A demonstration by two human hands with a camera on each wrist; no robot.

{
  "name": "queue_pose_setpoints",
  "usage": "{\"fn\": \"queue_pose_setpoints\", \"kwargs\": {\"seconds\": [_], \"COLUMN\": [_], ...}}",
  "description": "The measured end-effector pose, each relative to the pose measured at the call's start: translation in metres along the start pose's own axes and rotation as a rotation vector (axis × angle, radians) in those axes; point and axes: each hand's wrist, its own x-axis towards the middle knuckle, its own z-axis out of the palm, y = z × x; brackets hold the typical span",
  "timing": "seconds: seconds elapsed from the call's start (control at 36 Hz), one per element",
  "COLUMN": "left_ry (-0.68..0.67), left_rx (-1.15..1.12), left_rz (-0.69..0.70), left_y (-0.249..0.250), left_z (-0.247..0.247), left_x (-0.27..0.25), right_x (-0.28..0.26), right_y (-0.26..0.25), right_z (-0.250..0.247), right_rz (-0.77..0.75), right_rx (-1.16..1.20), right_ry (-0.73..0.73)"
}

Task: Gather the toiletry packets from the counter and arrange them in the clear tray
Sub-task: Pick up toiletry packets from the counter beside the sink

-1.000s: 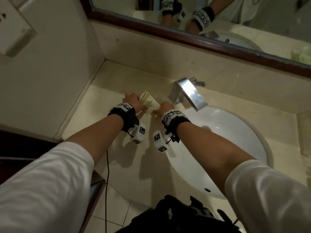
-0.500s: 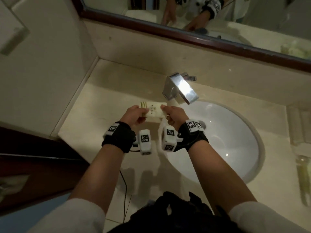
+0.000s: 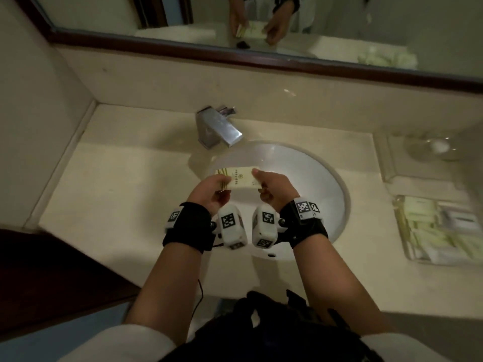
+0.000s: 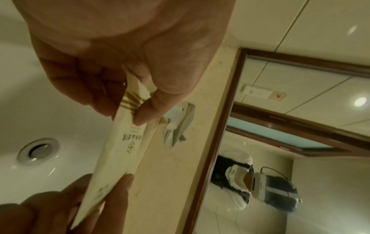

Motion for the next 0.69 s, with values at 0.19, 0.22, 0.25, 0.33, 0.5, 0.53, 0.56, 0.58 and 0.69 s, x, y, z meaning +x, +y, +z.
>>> {"fn": "queue_pose_setpoints", "kwargs": {"seconds": [0.19, 0.22, 0.25, 0.33, 0.5, 0.53, 0.56, 0.58, 0.69], "left_ry": [-0.107, -0.117, -0.125, -0.154, -0.19, -0.197, -0.21, -0.224, -0.257], "left_rx": [0.103, 0.122, 0.138, 0.193, 0.299, 0.311, 0.325, 0.34, 0.394], "left_rz": [0.012, 0.016, 0.019, 0.019, 0.014, 0.006, 0.001, -0.001, 0.004], "left_y": [-0.043, -0.048, -0.054, -0.075, -0.123, -0.132, -0.14, -0.146, -0.171], "left_z": [0.073, 0.084, 0.095, 0.132, 0.203, 0.214, 0.224, 0.232, 0.269], "left_x": [-0.014, -0.017, -0.02, -0.028, -0.037, -0.037, -0.038, -0.039, -0.041], "right_x": [-0.024, -0.027, -0.03, -0.04, -0.055, -0.057, -0.059, -0.06, -0.065], "right_y": [-0.002, -0.003, -0.004, -0.009, -0.015, -0.015, -0.015, -0.014, -0.015], "right_z": [-0.087, -0.101, -0.114, -0.157, -0.242, -0.256, -0.27, -0.281, -0.326], "right_rz": [-0.06, -0.065, -0.072, -0.094, -0.134, -0.135, -0.135, -0.134, -0.132], "right_rx": [0.077, 0.09, 0.098, 0.111, 0.162, 0.159, 0.162, 0.175, 0.232], "right_ry": [0.101, 0.116, 0.131, 0.18, 0.253, 0.271, 0.293, 0.306, 0.335]}}
